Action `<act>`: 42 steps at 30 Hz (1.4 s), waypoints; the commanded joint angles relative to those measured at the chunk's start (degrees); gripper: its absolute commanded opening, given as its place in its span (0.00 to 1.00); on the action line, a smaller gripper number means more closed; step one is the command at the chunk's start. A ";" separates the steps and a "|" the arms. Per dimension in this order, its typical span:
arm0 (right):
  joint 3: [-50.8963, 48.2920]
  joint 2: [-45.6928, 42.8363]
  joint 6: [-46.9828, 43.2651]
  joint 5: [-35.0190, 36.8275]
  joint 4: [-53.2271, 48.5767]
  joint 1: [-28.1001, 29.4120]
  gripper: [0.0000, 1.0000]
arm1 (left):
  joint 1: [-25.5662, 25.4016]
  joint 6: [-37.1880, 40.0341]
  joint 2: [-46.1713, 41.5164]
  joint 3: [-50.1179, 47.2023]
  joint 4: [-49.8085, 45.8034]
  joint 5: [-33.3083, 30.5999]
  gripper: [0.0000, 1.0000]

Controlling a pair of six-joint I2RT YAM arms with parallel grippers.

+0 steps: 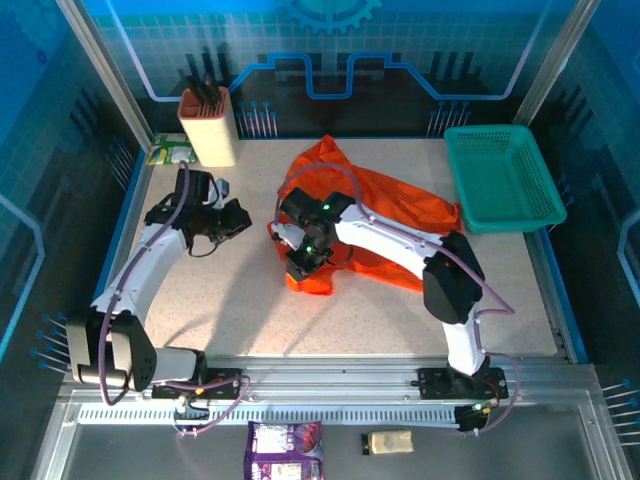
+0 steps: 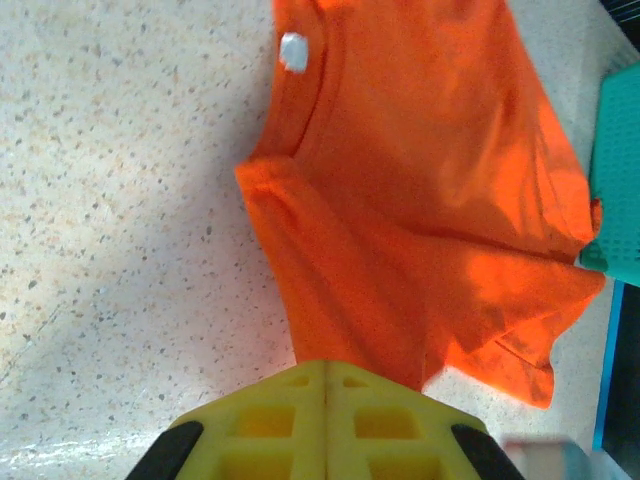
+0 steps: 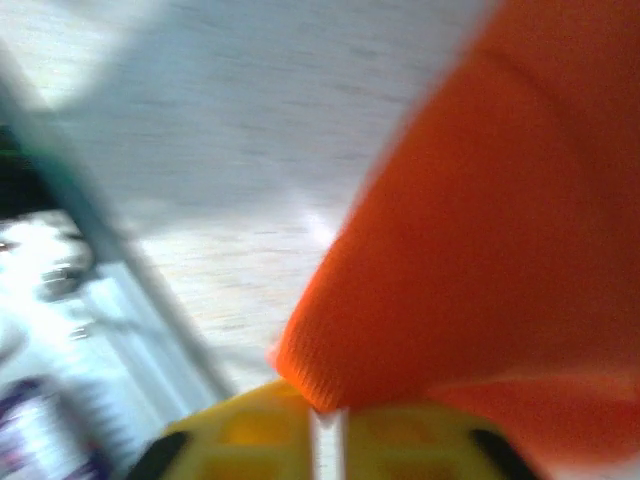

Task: Fold the inside-out t-shirt

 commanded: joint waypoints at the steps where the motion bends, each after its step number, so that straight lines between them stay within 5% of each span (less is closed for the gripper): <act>1: 1.02 0.21 4.92 -8.56 -2.62 -2.64 0.51 | 0.57 2.54 -1.60 2.10 -5.18 0.03 0.08; 3: -0.40 -0.45 5.90 -0.74 -3.34 -3.52 0.54 | 0.58 2.91 -2.22 1.40 -6.23 -0.05 0.09; 10: -8.54 -5.12 8.79 6.33 1.58 -5.28 0.54 | -0.99 2.09 -4.66 -5.28 -6.61 -0.61 0.12; 16: -15.79 -4.43 12.27 2.09 10.52 -4.94 0.42 | -6.90 -2.78 -5.06 -12.55 -1.70 -0.68 0.11; 22: -20.18 -3.06 15.12 4.48 15.11 -4.95 0.41 | -14.79 -8.90 -1.01 -18.39 5.89 -0.34 0.15; 26: -23.34 -3.36 16.09 7.98 15.81 -5.11 0.47 | -17.78 -11.68 0.85 -21.29 8.22 -1.68 0.42; 30: -27.18 -5.23 17.62 7.21 18.64 -5.46 0.53 | -19.79 -14.03 -0.13 -24.70 11.40 -0.74 0.52; 37: -32.07 -5.02 20.12 2.96 24.03 -4.99 0.57 | -21.58 -16.42 -0.09 -29.10 16.12 0.29 0.53; 42: -33.12 -7.56 21.31 1.56 26.73 -4.35 0.43 | -21.96 -15.92 -0.24 -30.24 21.89 3.10 0.50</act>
